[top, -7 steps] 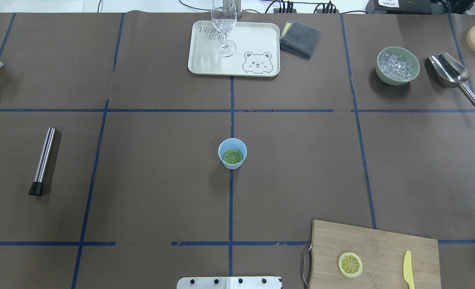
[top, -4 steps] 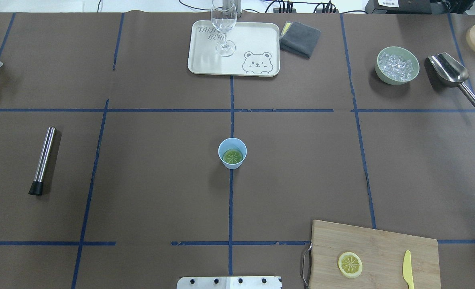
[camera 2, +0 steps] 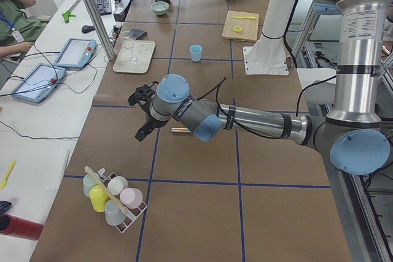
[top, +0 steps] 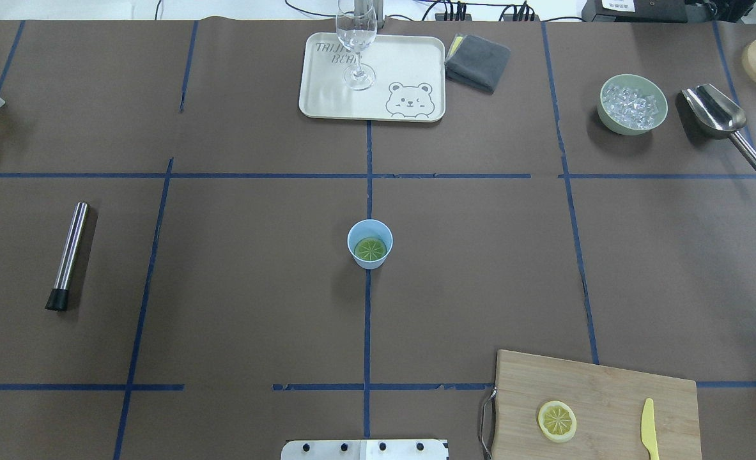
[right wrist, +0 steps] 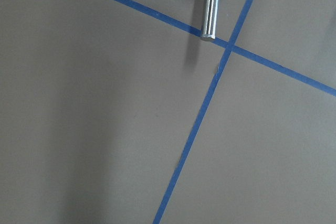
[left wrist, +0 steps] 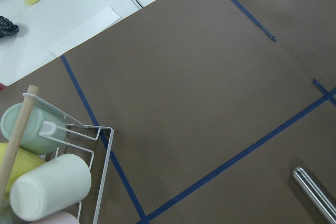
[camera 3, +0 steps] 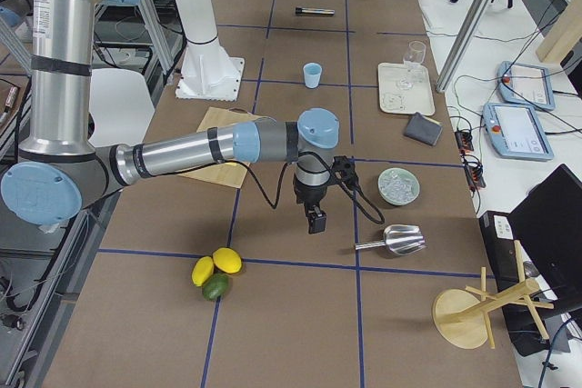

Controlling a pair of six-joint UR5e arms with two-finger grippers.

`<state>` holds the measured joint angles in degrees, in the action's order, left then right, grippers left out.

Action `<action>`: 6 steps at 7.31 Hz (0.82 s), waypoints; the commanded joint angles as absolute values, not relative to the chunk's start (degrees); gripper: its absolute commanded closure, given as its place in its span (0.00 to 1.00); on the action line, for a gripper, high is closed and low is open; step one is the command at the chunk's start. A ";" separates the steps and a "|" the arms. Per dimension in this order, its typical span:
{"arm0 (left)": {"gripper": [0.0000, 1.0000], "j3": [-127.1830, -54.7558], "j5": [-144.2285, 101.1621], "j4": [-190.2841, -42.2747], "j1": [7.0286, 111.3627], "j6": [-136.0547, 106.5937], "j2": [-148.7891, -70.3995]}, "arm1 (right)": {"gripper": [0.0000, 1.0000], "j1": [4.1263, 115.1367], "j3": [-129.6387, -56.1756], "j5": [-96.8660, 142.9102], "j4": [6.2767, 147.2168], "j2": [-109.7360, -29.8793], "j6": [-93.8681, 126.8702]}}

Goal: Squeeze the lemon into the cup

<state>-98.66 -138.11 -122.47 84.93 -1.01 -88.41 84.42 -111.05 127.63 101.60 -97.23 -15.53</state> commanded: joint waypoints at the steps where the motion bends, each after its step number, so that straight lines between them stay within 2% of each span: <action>1: 0.00 -99.22 -138.00 -123.04 76.16 -19.91 -88.33 | 0.00 84.46 -110.83 127.62 101.60 -97.64 -15.47; 2: 0.00 -99.23 -136.07 -123.13 70.81 -23.78 -88.33 | 0.00 84.46 -110.83 127.62 101.60 -97.99 -15.47; 6: 0.01 -96.69 -128.77 -123.22 61.46 -31.26 -90.16 | 0.00 84.46 -110.65 127.70 101.60 -98.44 -15.29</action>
<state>-97.69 -130.04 -123.21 64.54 -28.32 -89.03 84.46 -110.71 127.63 101.60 -98.36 -15.36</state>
